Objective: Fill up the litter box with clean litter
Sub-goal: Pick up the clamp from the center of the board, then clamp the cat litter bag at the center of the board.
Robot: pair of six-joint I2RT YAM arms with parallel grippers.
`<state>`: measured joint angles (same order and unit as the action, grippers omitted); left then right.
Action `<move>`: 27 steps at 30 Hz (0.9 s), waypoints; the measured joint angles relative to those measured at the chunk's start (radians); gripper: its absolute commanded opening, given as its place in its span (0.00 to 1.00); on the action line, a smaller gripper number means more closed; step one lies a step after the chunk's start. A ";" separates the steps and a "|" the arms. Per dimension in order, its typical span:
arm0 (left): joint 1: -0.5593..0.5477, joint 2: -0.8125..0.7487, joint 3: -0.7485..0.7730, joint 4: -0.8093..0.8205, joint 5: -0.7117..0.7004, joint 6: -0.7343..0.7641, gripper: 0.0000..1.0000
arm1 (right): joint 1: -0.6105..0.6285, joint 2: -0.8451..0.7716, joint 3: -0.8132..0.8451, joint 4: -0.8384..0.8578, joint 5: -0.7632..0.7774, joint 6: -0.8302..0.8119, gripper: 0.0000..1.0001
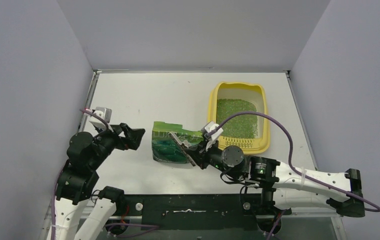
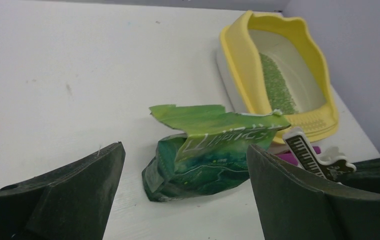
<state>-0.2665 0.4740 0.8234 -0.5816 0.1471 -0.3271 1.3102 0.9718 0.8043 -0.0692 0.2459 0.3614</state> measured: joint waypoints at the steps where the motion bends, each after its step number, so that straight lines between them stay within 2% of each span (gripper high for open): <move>1: 0.000 0.022 0.034 0.009 0.024 -0.008 0.91 | 0.000 -0.022 0.006 -0.016 0.035 -0.014 0.00; 5: 0.000 0.108 0.116 0.070 0.145 -0.043 0.88 | -0.014 -0.047 0.048 -0.061 0.132 -0.052 0.00; 8: 0.000 0.179 0.146 0.091 0.216 -0.081 0.81 | -0.037 -0.037 0.091 -0.076 0.174 -0.074 0.00; 13: -0.023 0.309 0.189 0.116 0.272 -0.149 0.77 | -0.062 0.006 0.146 -0.074 0.224 -0.093 0.00; 17: -0.131 0.391 0.222 0.123 0.252 -0.172 0.77 | -0.063 0.049 0.149 -0.076 0.222 -0.092 0.00; 21: -0.255 0.426 0.231 0.123 0.204 -0.168 0.70 | -0.062 0.070 0.148 -0.080 0.215 -0.090 0.00; 27: -0.299 0.474 0.240 0.150 0.143 -0.189 0.63 | -0.062 0.068 0.148 -0.080 0.202 -0.090 0.00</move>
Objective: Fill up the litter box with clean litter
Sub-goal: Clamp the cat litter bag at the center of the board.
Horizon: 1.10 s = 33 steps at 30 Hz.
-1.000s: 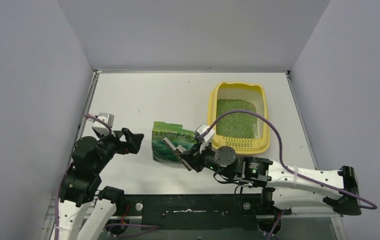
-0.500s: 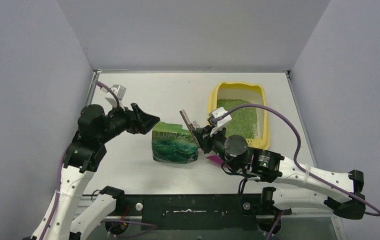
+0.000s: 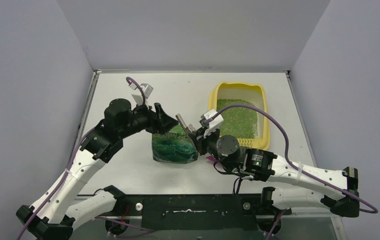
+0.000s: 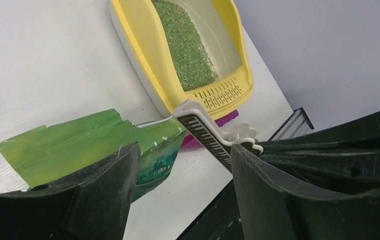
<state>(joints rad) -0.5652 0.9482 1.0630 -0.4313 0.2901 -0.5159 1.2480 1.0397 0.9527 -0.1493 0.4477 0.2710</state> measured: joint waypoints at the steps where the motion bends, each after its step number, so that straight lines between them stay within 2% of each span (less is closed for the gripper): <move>1: -0.009 0.007 0.000 0.011 -0.010 -0.008 0.63 | 0.000 0.000 0.000 0.000 -0.005 0.000 0.00; 11: -0.050 0.050 -0.023 0.159 -0.075 -0.101 0.56 | 0.000 0.000 0.000 0.004 -0.039 -0.015 0.00; 19: -0.064 0.059 -0.059 0.174 -0.081 -0.146 0.54 | 0.000 0.000 -0.006 0.032 -0.040 -0.018 0.00; 30: -0.095 0.040 -0.105 0.227 -0.088 -0.210 0.15 | 0.001 0.000 -0.042 0.088 -0.053 -0.015 0.00; 33: -0.102 0.027 -0.106 0.240 -0.080 -0.209 0.02 | 0.002 0.001 -0.048 0.094 -0.063 -0.014 0.14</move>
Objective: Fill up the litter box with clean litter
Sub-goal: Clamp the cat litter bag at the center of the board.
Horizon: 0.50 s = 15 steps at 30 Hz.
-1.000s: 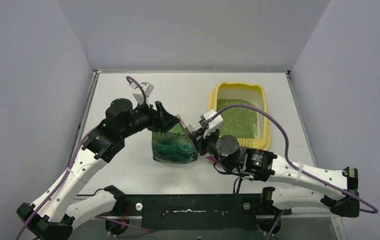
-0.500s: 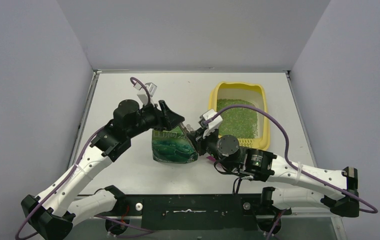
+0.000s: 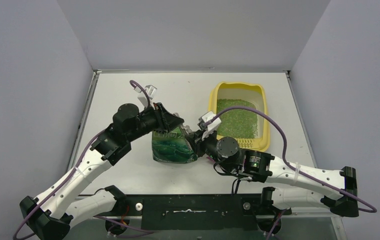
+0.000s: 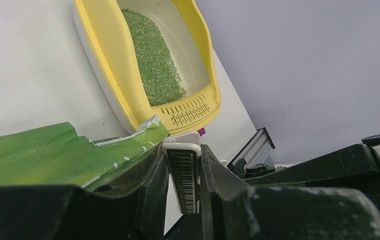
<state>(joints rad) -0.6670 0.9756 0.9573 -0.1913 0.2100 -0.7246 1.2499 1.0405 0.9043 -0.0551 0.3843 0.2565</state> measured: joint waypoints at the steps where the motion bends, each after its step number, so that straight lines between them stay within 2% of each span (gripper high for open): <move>1: 0.000 -0.001 0.000 0.002 0.002 0.000 0.00 | 0.000 0.000 0.000 0.004 -0.001 0.000 0.18; 3: 0.000 -0.003 -0.003 0.003 0.002 0.005 0.00 | 0.000 -0.001 0.000 0.004 -0.010 0.006 0.30; 7: 0.001 -0.018 -0.024 0.004 -0.006 0.012 0.00 | 0.000 -0.011 0.000 -0.003 -0.028 0.025 0.60; 12: 0.001 -0.053 -0.034 0.002 -0.013 0.021 0.00 | 0.000 -0.073 -0.002 -0.037 -0.018 0.057 0.80; 15: 0.001 -0.072 -0.035 0.003 -0.013 0.027 0.00 | -0.016 -0.117 -0.002 -0.063 -0.005 0.082 0.84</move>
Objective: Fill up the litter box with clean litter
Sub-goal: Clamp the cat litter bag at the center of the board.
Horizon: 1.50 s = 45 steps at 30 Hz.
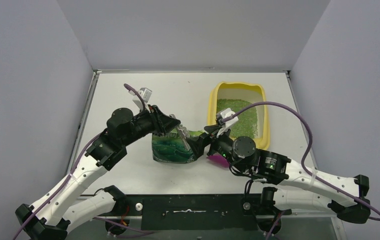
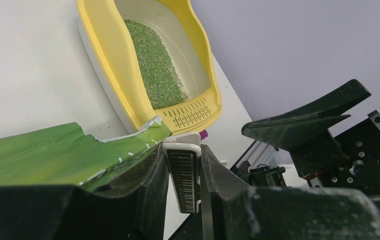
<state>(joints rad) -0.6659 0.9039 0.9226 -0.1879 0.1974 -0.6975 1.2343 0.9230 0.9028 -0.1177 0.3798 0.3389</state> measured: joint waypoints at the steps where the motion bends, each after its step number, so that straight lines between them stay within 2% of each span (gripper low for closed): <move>1: 0.000 -0.003 0.000 0.001 0.001 0.001 0.00 | -0.010 -0.011 0.000 -0.013 -0.003 0.009 0.85; 5: 0.000 0.002 -0.001 0.002 0.011 0.002 0.00 | -0.074 -0.015 0.002 -0.056 -0.050 0.042 0.87; 13: 0.000 0.040 -0.001 0.002 0.046 0.002 0.00 | -0.103 0.040 0.006 -0.078 -0.153 0.067 0.80; 16: 0.000 0.050 -0.001 0.002 0.051 0.002 0.00 | -0.103 0.049 0.006 -0.069 -0.180 0.070 0.74; 19: 0.000 0.056 -0.001 0.002 0.054 0.002 0.00 | -0.103 0.054 0.006 -0.055 -0.188 0.070 0.62; 22: 0.000 0.065 -0.001 0.002 0.061 0.002 0.00 | -0.103 0.057 0.006 -0.055 -0.183 0.068 0.56; 32: 0.000 0.080 -0.001 0.001 0.072 0.002 0.00 | -0.136 0.074 0.014 -0.051 -0.203 0.071 0.54; 45: 0.000 0.083 -0.001 0.002 0.085 0.002 0.00 | -0.150 0.106 0.018 -0.039 -0.252 0.093 0.41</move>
<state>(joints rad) -0.6659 0.9867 0.9218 -0.1864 0.2821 -0.6956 1.0847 1.0286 0.9203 -0.1570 0.1280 0.4324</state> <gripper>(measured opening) 0.215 0.434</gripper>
